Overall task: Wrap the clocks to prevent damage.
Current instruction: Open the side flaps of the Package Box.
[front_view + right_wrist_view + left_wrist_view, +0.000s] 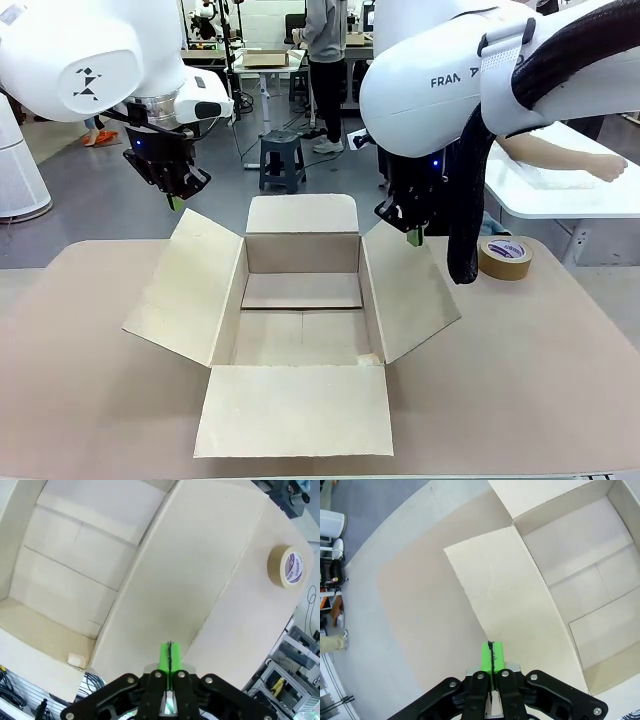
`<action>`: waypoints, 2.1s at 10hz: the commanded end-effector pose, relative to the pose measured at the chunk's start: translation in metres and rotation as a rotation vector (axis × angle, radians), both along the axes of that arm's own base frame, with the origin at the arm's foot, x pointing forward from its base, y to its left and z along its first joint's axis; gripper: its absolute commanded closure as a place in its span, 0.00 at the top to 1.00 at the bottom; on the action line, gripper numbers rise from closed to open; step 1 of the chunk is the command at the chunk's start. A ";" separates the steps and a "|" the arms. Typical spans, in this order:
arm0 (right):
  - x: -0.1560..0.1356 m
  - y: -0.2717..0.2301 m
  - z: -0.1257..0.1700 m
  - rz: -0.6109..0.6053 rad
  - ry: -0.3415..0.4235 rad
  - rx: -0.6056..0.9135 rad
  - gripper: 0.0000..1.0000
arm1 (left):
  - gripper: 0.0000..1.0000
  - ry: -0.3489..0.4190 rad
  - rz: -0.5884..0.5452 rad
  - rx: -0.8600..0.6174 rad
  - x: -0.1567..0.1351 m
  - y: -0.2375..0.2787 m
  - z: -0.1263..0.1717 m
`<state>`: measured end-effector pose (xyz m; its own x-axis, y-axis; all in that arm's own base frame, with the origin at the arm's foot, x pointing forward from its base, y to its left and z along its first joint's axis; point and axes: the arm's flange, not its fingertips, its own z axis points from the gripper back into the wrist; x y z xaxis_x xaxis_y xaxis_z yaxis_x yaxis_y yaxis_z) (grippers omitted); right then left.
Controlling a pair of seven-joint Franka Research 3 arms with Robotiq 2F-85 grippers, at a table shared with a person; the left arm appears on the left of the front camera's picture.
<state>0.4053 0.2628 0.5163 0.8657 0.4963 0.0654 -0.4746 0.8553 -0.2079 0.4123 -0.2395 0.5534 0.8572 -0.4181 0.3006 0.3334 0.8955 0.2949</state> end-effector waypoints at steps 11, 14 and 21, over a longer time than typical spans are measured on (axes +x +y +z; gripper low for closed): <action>-0.005 -0.013 -0.081 -0.513 -0.032 0.005 0.01 | 0.01 0.062 0.631 -0.077 0.000 0.020 -0.032; -0.004 -0.014 -0.089 -0.520 -0.018 -0.002 0.01 | 0.01 0.062 0.596 -0.117 -0.004 0.013 -0.035; -0.003 -0.028 -0.106 -0.531 -0.038 0.049 0.01 | 0.01 0.157 0.487 -0.213 0.013 0.005 -0.095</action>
<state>0.4041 0.2412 0.4193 0.9966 0.0047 0.0817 0.0096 0.9847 -0.1741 0.4255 -0.2375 0.4632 0.9734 0.1165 0.1972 -0.1382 0.9853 0.1001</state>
